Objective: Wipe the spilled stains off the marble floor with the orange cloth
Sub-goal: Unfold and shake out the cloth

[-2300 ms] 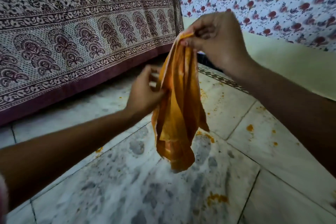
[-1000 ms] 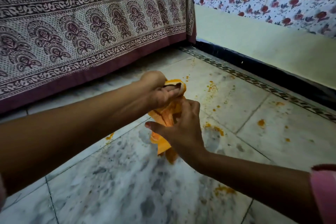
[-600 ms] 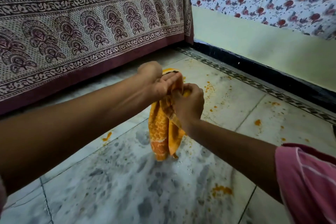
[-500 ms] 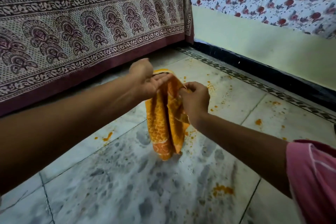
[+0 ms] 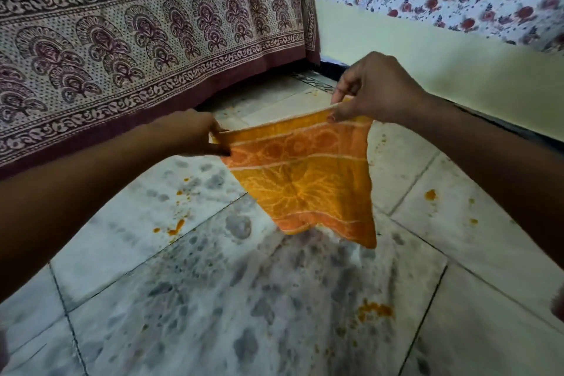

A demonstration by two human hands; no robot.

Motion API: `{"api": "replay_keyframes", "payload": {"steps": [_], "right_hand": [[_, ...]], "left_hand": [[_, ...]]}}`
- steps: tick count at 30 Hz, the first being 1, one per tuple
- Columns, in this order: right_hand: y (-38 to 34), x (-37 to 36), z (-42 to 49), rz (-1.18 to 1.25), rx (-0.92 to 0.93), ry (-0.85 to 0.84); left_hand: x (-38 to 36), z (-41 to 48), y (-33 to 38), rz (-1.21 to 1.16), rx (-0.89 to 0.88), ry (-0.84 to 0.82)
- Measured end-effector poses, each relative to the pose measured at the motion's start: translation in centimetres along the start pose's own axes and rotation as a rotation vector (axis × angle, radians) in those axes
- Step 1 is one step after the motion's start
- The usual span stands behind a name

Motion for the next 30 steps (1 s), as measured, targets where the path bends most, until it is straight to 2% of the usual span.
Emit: {"api": "replay_keyframes", "payload": {"steps": [2, 5, 7, 8, 9, 11, 15, 17, 19, 20, 22, 24, 25, 27, 28, 30], "right_hand": [[0.8, -0.9, -0.2, -0.064, -0.02, -0.096], [1.4, -0.3, -0.4, -0.098, 0.014, -0.046], [1.1, 0.4, -0.8, -0.063, 0.033, 0.0], [1.0, 0.5, -1.2, 0.004, 0.029, 0.004], [0.9, 0.0, -1.8, 0.09, 0.026, -0.03], [0.3, -2.2, -4.1, 0.153, 0.035, -0.226], [-1.6, -10.9, -12.0, 0.376, 0.026, -0.763], [-1.9, -14.8, -14.7, 0.394, 0.041, -0.931], [-1.3, -18.0, -15.4, 0.379, 0.073, -1.002], [-0.5, -19.4, -15.2, 0.376, 0.067, -0.969], [1.7, -21.7, -14.0, 0.37, -0.066, -0.713], [4.9, -23.3, -14.2, 0.276, -0.357, -0.413], [6.0, -24.4, -15.6, 0.244, -0.536, -0.343], [5.8, -26.8, -18.9, 0.246, -0.807, -0.342], [5.0, -28.0, -20.3, 0.256, -0.879, -0.38], [3.4, -29.4, -22.3, 0.256, -0.91, -0.432]], "left_hand": [[0.5, 0.7, -0.7, 0.017, 0.015, 0.075], [3.3, 0.5, -0.4, 0.031, -0.04, 0.318], [5.5, -1.3, 0.3, -0.06, -0.255, 0.428], [6.2, -2.5, 0.3, -0.136, -0.386, 0.423], [6.4, -3.8, 0.0, -0.232, -0.478, 0.361], [5.0, -5.9, -1.3, -0.39, -0.554, 0.119], [-5.3, -9.0, -2.6, -0.54, -0.494, -0.525], [-10.9, -10.3, -2.8, -0.565, -0.4, -0.798], [-15.2, -9.9, -3.5, -0.486, -0.321, -0.851], [-16.5, -9.1, -3.7, -0.458, -0.285, -0.798], [-18.2, -6.6, -5.0, -0.437, -0.179, -0.61], [-19.2, -4.7, -6.1, -0.378, -0.092, -0.437], [-19.7, -4.2, -6.4, -0.292, -0.075, -0.378], [-20.0, -4.3, -5.6, -0.129, -0.11, -0.294], [-20.0, -4.7, -4.7, -0.095, -0.151, -0.267], [-20.4, -6.2, -2.3, -0.078, -0.218, -0.274]]}}
Point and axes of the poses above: each hand's wrist, its own z-axis towards the middle knuckle, its own x-axis out of the back of the hand, y = z × x, the point moved 7 cm from there along z, towards the middle knuckle, and after that the axes turned 15 degrees about x, right-handed, at the moved point
